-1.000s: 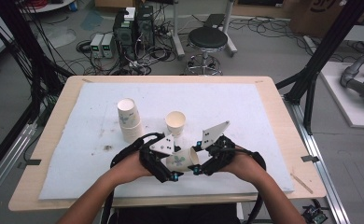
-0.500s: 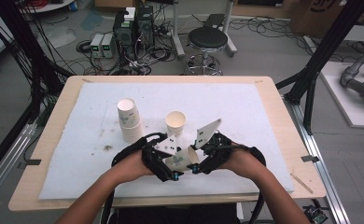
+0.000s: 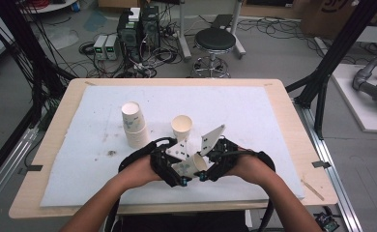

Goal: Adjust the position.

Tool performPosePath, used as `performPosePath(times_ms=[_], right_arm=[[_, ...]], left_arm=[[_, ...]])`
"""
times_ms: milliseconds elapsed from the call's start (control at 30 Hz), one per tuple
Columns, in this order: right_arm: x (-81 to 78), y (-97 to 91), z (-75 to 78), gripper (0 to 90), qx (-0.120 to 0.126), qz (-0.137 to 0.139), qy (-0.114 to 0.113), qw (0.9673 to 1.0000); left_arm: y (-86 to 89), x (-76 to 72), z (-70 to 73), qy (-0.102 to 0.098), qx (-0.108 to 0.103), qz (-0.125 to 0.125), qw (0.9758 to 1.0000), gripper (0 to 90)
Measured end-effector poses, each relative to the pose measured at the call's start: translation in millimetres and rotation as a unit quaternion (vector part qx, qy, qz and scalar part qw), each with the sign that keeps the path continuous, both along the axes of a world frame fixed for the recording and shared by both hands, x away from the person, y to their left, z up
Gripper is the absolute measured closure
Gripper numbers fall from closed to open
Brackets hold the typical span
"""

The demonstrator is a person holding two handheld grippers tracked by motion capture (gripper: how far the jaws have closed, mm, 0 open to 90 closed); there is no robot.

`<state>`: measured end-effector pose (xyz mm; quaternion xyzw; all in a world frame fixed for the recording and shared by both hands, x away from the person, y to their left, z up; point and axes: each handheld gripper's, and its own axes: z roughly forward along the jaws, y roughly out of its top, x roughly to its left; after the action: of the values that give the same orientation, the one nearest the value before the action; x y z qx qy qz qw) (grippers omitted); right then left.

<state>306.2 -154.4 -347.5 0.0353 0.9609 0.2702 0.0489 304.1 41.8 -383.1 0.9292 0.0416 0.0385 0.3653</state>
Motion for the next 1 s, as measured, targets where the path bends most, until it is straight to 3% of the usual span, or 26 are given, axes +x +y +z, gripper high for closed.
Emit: performPosePath(times_ms=[367, 633, 800, 900, 1000], right_arm=[[-2.0, 4.2, -1.9, 35.7, -0.02, 0.008, -0.009, 0.9997], [-2.3, 3.6, -0.1, 35.4, -0.023, 0.01, -0.006, 0.9997], [-0.8, -0.5, 2.3, 29.1, 0.002, 0.007, -0.009, 0.9999], [-0.3, -7.7, 6.3, 25.4, 0.036, -0.01, -0.006, 0.9993], [0.1, -17.9, 10.9, 23.3, 0.082, -0.026, -0.003, 0.9963]], left_arm=[[-4.2, 0.7, -3.2, 0.016, 0.006, -0.007, 0.9998, 36.8], [-4.4, 0.4, -6.1, 0.021, -0.007, -0.004, 0.9997, 37.5], [-0.3, 0.6, -6.0, 0.021, -0.031, 0.008, 0.9993, 36.7], [4.3, 1.4, -7.4, 0.018, -0.044, 0.017, 0.9987, 36.6], [10.3, 1.6, -9.2, 0.021, -0.065, 0.031, 0.9972, 36.1]])
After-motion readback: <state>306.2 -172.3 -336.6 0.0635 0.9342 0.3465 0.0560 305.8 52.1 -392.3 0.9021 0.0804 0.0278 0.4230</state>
